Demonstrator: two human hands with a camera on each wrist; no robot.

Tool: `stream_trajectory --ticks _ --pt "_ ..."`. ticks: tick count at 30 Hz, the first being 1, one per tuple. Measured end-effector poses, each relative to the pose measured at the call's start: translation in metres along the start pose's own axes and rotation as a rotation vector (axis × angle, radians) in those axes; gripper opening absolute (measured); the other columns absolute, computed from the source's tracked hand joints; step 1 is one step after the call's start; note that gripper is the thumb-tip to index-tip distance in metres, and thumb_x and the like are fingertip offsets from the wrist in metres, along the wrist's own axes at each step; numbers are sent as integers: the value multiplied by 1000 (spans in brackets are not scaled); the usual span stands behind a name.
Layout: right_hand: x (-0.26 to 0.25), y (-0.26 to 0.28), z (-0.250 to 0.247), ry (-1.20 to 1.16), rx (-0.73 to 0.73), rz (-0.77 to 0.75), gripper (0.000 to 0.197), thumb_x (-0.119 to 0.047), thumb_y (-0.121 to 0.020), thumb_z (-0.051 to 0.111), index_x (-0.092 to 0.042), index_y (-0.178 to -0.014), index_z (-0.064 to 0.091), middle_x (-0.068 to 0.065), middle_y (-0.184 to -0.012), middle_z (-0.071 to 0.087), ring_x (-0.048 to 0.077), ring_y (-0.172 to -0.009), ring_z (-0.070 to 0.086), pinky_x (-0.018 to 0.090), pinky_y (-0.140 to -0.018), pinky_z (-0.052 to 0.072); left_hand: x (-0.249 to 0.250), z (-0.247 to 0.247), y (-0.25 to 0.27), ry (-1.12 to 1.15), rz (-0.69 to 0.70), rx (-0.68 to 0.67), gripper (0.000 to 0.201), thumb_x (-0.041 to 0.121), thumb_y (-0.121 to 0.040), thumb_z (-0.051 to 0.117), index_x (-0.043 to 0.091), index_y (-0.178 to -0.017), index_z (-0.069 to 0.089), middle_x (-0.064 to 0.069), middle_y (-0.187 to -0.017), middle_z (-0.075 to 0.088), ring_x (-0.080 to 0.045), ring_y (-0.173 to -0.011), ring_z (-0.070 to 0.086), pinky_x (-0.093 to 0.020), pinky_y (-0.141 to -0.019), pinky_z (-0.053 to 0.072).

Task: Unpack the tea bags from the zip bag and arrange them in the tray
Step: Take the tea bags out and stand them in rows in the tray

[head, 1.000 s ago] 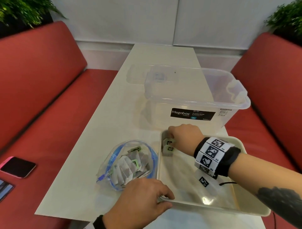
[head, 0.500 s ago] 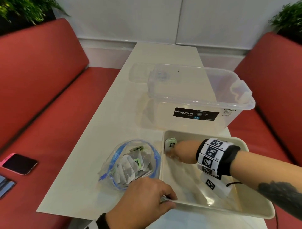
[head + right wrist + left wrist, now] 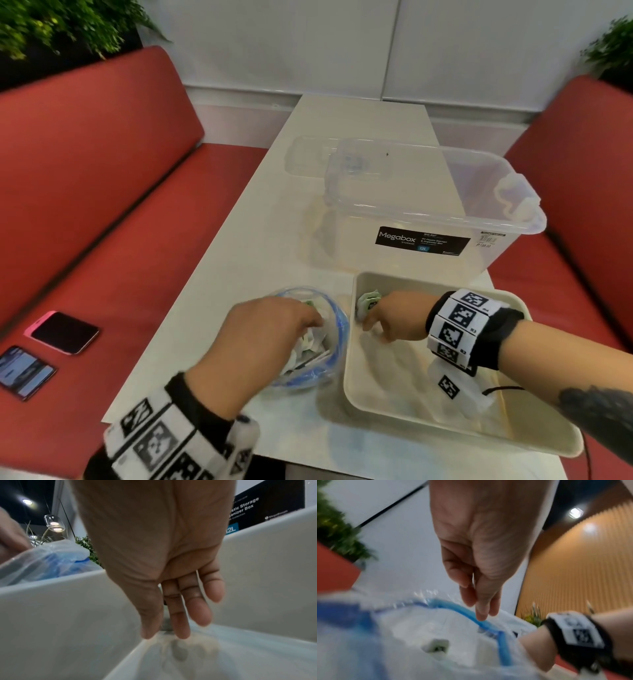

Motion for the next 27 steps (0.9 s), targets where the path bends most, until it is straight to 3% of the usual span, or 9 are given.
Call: stream_trajectory --ticks 2,5,10,15,19,23,25,27 --pt "-2 3 -1 0 3 8 41 -18 -93 51 -24 -133 52 -1 -126 58 20 -117 51 20 -90 32 -5 7 -11 -276 54 -128 36 21 -88 55 39 -119 54 8 -105 61 -16 -105 51 -28 -71 34" --pt "-3 4 0 -10 6 33 40 -22 -93 53 -25 -133 52 0 -128 57 21 -117 51 24 -94 34 -2 17 -19 -517 172 -247 32 10 -87 50 27 -113 55 4 -108 61 -22 -109 44 -31 -74 24" --pt "-2 6 0 -43 19 47 38 -27 -92 56 -24 -130 54 1 -121 61 21 -114 53 24 -92 35 1 26 -23 -591 194 -282 24 13 -88 50 19 -112 52 -1 -110 60 -26 -112 43 -34 -87 29" --pt "1 7 -1 -83 47 62 40 -30 -91 57 -24 -131 54 0 -123 60 20 -114 53 22 -90 33 -3 26 -27 -573 226 -245 25 8 -85 52 18 -108 50 0 -102 61 -24 -105 47 -31 -78 25" --pt "4 11 -2 -113 50 76 42 -31 -91 57 -23 -133 52 -1 -125 59 19 -115 52 21 -88 32 -10 24 -32 -578 296 -261 16 12 -88 52 21 -98 60 4 -99 64 -21 -102 49 -29 -73 20" --pt "5 18 -6 -129 53 84 43 -32 -91 57 -23 -133 52 0 -125 59 20 -114 52 26 -94 36 -17 15 -35 -447 302 -267 20 28 -85 58 27 -105 61 8 -109 57 -17 -106 46 -26 -75 24" --pt "6 22 -10 -152 75 81 40 -33 -91 57 -23 -130 55 0 -121 60 20 -108 54 26 -90 38 -23 9 -33 -229 231 -202 17 34 -84 60 30 -101 60 9 -104 57 -14 -101 49 -26 -76 33" --pt "6 28 -15 -193 118 76 35 -33 -90 59 -24 -124 59 -1 -114 62 17 -98 55 24 -85 38 -31 4 -28 105 115 -107 8 31 -83 63 32 -88 56 9 -90 61 -12 -87 55 -32 -77 44"
Point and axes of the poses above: each hand's wrist, its own y-axis away from the middle knuckle, its own z-axis out of the palm, x = y × z, the point moved 2 cm from there along -y, towards the middle knuckle
